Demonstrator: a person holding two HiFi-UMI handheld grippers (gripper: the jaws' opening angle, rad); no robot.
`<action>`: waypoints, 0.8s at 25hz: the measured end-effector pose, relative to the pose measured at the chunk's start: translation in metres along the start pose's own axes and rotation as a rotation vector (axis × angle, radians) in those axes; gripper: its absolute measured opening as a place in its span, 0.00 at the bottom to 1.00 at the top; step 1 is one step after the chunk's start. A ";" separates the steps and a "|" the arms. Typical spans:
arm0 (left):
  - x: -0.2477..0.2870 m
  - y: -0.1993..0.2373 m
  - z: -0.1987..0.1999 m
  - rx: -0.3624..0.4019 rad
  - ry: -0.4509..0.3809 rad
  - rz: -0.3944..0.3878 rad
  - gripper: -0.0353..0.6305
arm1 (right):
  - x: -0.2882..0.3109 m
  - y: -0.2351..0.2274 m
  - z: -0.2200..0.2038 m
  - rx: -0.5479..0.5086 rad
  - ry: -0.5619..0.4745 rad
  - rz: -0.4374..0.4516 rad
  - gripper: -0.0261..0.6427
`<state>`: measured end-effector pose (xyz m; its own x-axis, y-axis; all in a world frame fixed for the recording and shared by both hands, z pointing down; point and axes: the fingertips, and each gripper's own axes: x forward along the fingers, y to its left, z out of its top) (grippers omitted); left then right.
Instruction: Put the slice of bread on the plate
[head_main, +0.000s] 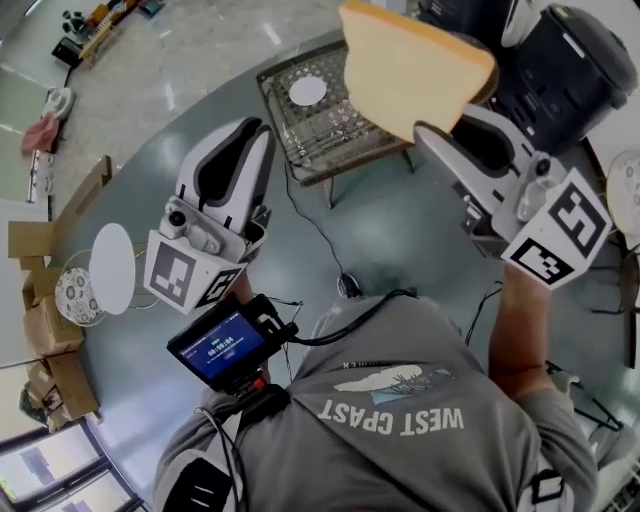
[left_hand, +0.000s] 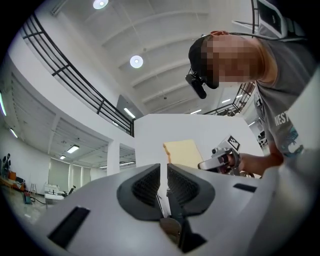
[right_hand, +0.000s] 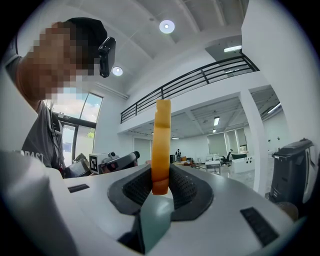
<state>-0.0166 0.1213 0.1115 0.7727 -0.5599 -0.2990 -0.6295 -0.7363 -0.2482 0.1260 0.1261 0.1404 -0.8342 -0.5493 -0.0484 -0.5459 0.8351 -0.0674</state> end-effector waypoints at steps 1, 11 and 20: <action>-0.002 0.012 -0.005 -0.007 0.002 -0.004 0.13 | 0.012 0.000 -0.001 0.002 0.001 -0.003 0.17; -0.005 0.114 -0.042 -0.070 0.002 -0.020 0.13 | 0.111 -0.029 -0.008 0.016 0.037 -0.032 0.17; -0.007 0.119 -0.054 -0.082 0.014 -0.007 0.13 | 0.117 -0.039 -0.014 0.031 0.055 -0.031 0.17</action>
<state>-0.0930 0.0169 0.1340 0.7782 -0.5598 -0.2846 -0.6161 -0.7684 -0.1733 0.0489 0.0296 0.1513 -0.8207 -0.5713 0.0089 -0.5693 0.8162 -0.0991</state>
